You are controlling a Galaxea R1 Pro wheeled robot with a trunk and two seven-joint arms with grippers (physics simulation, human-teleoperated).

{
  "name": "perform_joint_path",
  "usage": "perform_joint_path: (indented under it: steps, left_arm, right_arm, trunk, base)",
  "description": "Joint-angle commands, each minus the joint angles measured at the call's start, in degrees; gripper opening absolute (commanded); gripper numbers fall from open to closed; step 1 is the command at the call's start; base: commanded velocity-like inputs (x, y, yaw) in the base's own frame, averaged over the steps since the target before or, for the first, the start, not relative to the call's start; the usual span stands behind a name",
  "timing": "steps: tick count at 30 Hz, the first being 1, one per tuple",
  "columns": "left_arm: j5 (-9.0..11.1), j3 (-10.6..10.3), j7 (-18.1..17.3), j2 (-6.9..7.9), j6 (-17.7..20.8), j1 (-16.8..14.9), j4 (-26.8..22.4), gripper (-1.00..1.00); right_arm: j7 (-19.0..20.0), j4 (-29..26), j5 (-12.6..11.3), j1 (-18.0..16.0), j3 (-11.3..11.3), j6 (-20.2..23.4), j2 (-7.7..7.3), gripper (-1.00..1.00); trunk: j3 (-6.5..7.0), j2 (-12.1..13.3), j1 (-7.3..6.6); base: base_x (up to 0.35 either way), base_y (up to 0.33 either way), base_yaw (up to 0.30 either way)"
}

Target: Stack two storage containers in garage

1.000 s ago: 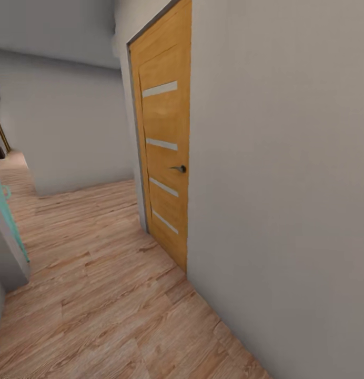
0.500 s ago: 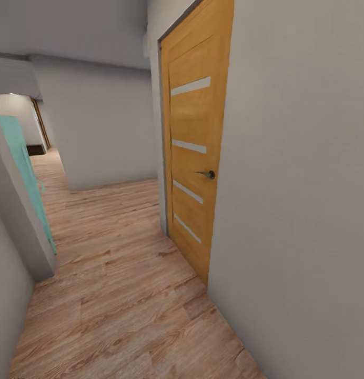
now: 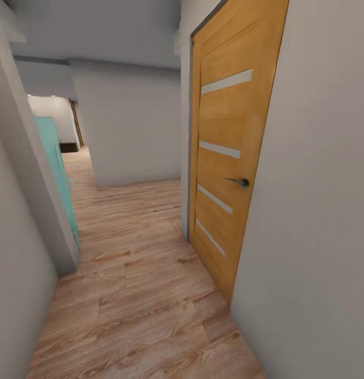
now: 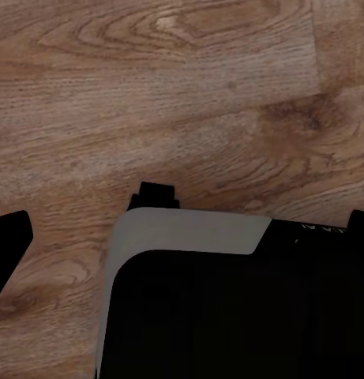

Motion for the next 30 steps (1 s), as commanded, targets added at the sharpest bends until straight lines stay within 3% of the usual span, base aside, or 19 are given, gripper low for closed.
perform_joint_path:
  steps: [1,30]
  left_arm:
    - [-0.28,0.43,-0.21,0.01,-0.17,-0.06,0.08,1.00]
    - [-0.28,0.43,-0.21,0.01,-0.17,-0.06,0.07,1.00]
  right_arm:
    - [0.27,0.03,0.04,-0.04,-0.27,-0.16,-0.02,1.00]
    - [0.31,0.03,0.04,0.00,-0.27,-0.16,0.00,1.00]
  trunk:
    - [-0.06,-0.03,0.03]
    - [-0.06,-0.03,0.03]
  base:
    - [0.317,0.000,0.286]
    - [0.316,0.000,0.286]
